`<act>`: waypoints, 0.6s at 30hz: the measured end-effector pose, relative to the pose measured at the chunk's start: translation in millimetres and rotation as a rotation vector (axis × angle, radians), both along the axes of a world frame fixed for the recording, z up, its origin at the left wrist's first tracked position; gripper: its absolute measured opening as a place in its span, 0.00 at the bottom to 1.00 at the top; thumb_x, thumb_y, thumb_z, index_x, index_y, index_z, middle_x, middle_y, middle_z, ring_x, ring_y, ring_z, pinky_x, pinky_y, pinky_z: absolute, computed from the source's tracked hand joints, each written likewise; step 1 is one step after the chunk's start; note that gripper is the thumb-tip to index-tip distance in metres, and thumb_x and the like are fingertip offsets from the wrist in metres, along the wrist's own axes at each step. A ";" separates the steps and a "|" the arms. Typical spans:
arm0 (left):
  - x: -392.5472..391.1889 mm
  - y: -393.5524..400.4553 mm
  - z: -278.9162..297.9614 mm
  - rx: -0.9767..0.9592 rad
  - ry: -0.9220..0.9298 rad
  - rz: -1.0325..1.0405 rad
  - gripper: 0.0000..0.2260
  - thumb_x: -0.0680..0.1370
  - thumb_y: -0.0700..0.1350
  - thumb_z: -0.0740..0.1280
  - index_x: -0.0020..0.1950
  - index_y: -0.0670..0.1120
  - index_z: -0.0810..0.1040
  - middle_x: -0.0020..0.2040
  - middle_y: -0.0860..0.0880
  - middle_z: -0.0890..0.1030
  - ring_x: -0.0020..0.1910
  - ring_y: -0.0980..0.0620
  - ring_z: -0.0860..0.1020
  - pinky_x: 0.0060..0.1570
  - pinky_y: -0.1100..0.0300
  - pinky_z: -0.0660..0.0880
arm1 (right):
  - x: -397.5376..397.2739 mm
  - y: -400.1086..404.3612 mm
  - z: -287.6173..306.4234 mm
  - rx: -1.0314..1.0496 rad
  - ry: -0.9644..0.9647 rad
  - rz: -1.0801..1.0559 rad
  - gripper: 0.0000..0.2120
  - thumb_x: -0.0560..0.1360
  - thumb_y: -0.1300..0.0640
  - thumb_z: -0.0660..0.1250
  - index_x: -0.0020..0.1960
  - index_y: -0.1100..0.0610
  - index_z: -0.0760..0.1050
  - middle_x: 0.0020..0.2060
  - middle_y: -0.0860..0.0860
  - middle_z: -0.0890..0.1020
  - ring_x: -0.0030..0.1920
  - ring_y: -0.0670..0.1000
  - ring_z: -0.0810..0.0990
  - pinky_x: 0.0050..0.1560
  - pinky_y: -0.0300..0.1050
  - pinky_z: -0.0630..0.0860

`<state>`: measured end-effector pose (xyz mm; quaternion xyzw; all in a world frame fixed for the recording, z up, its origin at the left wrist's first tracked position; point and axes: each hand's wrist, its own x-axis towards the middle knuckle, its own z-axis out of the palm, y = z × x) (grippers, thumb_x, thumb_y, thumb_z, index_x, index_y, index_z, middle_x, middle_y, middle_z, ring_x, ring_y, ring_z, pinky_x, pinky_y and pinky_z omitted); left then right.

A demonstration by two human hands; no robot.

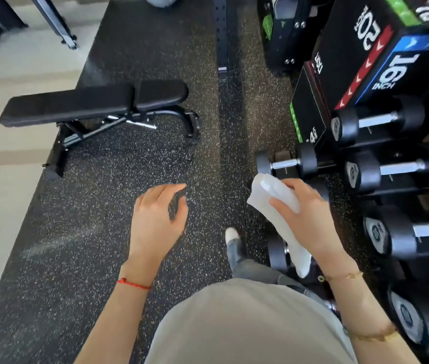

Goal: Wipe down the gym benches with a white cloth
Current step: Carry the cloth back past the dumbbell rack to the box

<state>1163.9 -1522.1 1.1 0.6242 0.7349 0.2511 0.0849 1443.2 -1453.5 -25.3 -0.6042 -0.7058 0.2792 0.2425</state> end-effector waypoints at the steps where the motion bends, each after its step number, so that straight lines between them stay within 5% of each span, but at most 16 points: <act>1: -3.5 24.7 2.2 0.005 -0.001 -0.001 0.12 0.79 0.44 0.66 0.62 0.46 0.80 0.57 0.49 0.82 0.54 0.48 0.80 0.59 0.43 0.75 | -3.6 24.3 1.9 -0.012 0.003 0.004 0.17 0.76 0.47 0.70 0.63 0.50 0.73 0.52 0.46 0.80 0.56 0.50 0.74 0.44 0.37 0.60; 9: -21.7 186.8 21.5 0.008 0.015 0.001 0.12 0.79 0.43 0.66 0.62 0.45 0.80 0.58 0.48 0.82 0.56 0.48 0.80 0.61 0.43 0.74 | -31.2 190.5 28.0 0.013 -0.018 0.071 0.16 0.76 0.50 0.70 0.62 0.51 0.74 0.54 0.46 0.80 0.54 0.47 0.72 0.47 0.37 0.62; 18: -41.7 328.9 16.2 -0.007 -0.048 -0.025 0.12 0.79 0.44 0.66 0.62 0.46 0.79 0.57 0.49 0.82 0.36 0.44 0.78 0.48 0.42 0.80 | -52.2 320.4 17.2 -0.067 -0.018 0.013 0.16 0.76 0.50 0.70 0.62 0.52 0.74 0.53 0.47 0.80 0.56 0.52 0.76 0.52 0.43 0.68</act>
